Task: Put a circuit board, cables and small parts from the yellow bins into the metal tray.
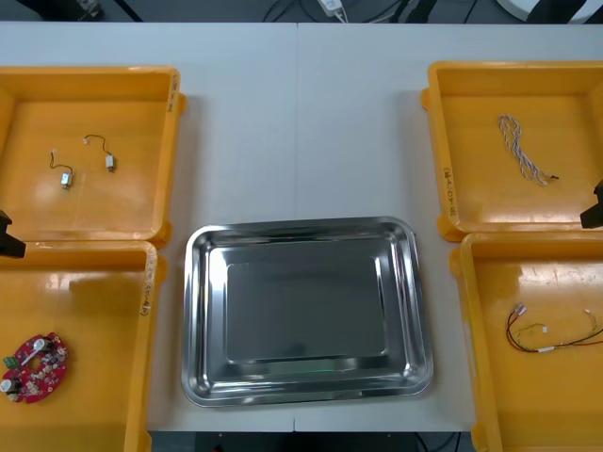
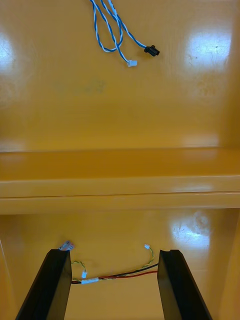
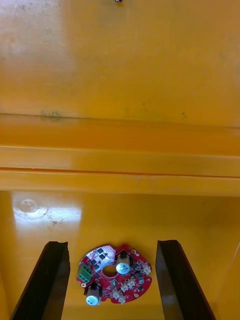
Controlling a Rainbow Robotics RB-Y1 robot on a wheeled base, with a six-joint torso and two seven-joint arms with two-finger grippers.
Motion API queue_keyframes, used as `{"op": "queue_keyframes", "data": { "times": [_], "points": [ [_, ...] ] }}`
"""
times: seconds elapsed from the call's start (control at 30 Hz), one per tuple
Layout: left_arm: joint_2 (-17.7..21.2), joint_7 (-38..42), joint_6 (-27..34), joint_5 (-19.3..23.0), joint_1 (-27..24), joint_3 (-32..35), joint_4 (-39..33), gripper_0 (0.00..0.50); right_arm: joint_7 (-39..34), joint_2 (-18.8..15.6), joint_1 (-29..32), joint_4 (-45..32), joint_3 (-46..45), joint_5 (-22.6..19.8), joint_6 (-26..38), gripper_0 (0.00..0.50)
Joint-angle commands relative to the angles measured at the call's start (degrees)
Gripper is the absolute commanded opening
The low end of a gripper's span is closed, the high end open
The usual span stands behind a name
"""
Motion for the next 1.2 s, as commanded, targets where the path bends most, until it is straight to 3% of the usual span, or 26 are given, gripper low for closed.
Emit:
{"op": "queue_keyframes", "data": {
  "times": [0.03,0.53,1.07,1.2],
  "points": [
    [3.4,-4.0,0.3,1.0,-0.3,0.1,-0.7,0.500,2.7,-1.8,0.4,-0.5,-1.1,0.0,0.4,0.500],
    [5.4,10.2,0.3,2.7,1.0,3.2,-1.9,0.500,6.2,-1.8,5.2,-6.5,-1.2,1.5,-1.3,0.500],
    [6.0,26.1,0.3,3.7,11.5,9.5,-9.2,0.500,9.2,-1.8,12.1,-12.1,-1.2,0.2,-7.4,0.500],
    [5.9,29.8,0.3,4.0,14.6,10.3,-9.2,0.500,15.1,-1.9,13.3,-14.4,-1.2,0.8,-7.9,0.500]
  ]
}}
